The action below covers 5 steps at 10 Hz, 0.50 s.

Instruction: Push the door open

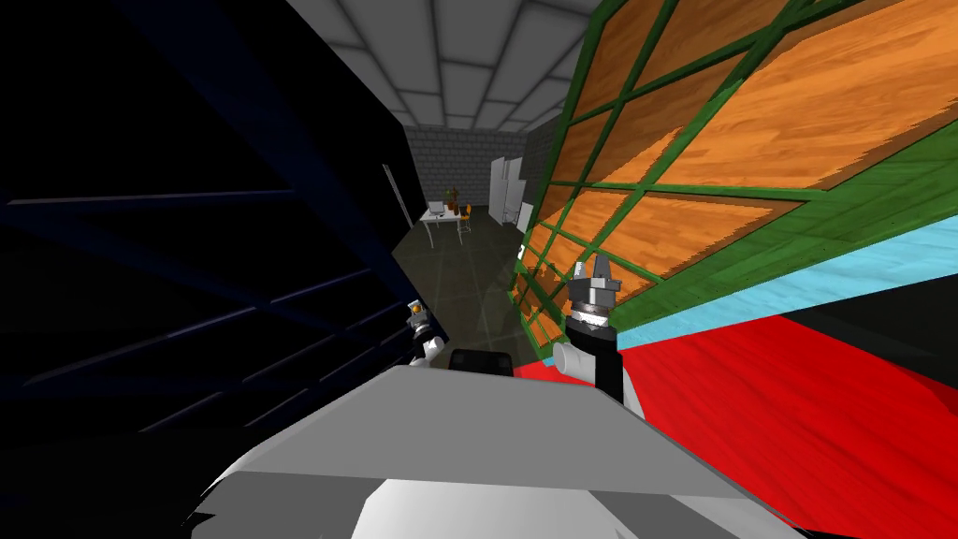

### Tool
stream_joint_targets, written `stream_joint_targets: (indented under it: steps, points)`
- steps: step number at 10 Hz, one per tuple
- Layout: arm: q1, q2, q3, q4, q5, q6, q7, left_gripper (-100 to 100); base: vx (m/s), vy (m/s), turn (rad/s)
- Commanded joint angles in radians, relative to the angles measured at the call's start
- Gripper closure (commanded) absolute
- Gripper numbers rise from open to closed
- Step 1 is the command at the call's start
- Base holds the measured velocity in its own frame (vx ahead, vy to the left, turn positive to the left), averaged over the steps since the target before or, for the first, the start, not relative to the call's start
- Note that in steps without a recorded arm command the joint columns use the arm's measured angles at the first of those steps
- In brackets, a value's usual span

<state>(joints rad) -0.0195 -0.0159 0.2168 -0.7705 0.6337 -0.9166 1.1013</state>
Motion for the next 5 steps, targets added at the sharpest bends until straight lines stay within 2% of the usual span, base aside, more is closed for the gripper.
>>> stream_joint_targets:
  steps: [1, 5]
  points:
    - [0.014, -0.003, 0.03, -0.025, 0.0, 0.003, -0.006, 100, 0.085, 0.007, 0.002]
    - [0.008, -0.031, 0.076, -0.02, -0.008, 0.005, -0.001, 100, 0.135, -0.002, 0.038]
